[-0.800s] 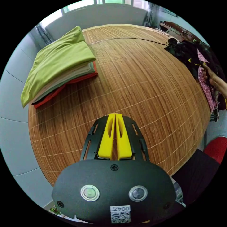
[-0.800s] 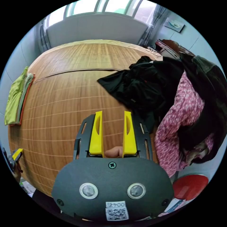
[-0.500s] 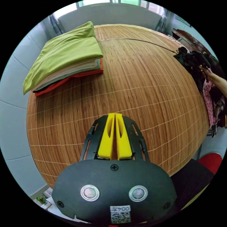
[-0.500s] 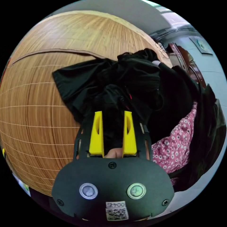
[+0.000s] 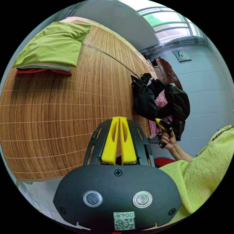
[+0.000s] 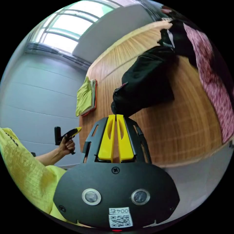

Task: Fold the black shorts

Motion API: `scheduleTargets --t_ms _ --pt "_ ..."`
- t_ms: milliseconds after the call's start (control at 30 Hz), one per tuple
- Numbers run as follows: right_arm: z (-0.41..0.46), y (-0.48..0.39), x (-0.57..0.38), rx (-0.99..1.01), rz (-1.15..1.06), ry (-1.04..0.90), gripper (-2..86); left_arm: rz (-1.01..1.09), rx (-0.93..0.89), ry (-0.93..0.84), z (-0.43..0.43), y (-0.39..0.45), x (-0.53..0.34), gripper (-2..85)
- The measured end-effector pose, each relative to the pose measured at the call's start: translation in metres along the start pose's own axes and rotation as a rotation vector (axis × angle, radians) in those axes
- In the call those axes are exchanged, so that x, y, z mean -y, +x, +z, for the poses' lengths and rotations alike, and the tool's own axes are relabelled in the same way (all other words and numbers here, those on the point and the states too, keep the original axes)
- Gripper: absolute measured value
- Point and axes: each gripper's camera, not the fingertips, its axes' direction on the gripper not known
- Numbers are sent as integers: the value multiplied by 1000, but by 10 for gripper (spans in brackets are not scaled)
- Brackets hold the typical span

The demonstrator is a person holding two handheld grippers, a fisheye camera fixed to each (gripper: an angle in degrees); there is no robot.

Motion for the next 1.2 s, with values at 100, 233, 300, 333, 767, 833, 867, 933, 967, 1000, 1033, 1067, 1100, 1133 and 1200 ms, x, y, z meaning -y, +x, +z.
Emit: scheduleTargets --t_ms 100,233,300,333,767,833,867,933,967,1000,1033,1067,1100,1133,1200 --pt "0 16 -37 -1 89 10 66 6 -29 -27 -12 -3 -13 8" --pt "21 -3 -17 -69 -64 -57 108 27 -48 -49 -31 -4 -28 8" --pt "48 -22 0 -178 -180 -133 111 34 -49 -57 -44 -4 -40 7" --pt "71 -35 10 -270 -245 -189 109 34 -48 -59 -47 -4 -44 7" --pt "249 -61 65 -779 -382 -584 139 -62 -55 -120 -81 -24 -125 3" --pt "210 -67 89 -614 -359 -431 104 -68 -74 -125 -77 -27 -129 2" --pt "201 -68 96 -572 -377 -406 105 -74 -88 -131 -72 -29 -132 2" --pt "186 -69 129 -549 -494 -354 117 -93 -116 -157 -61 -33 -135 2" --pt "186 -69 139 -560 -531 -356 121 -108 -138 -179 -53 -35 -138 1" --pt "192 -66 161 -589 -601 -373 125 -121 -155 -194 -46 -36 -141 1" --pt "203 -63 185 -630 -677 -397 130 -126 -163 -196 -43 -36 -142 1" --pt "210 -63 196 -652 -717 -415 133 -136 -173 -194 -40 -35 -146 1" --pt "228 -61 217 -692 -798 -459 141 -143 -178 -186 -38 -32 -149 1" --pt "246 -62 234 -735 -887 -506 150 -147 -179 -182 -38 -31 -151 1" --pt "274 -66 248 -791 -1038 -569 157 -166 -179 -170 -39 -29 -159 1"
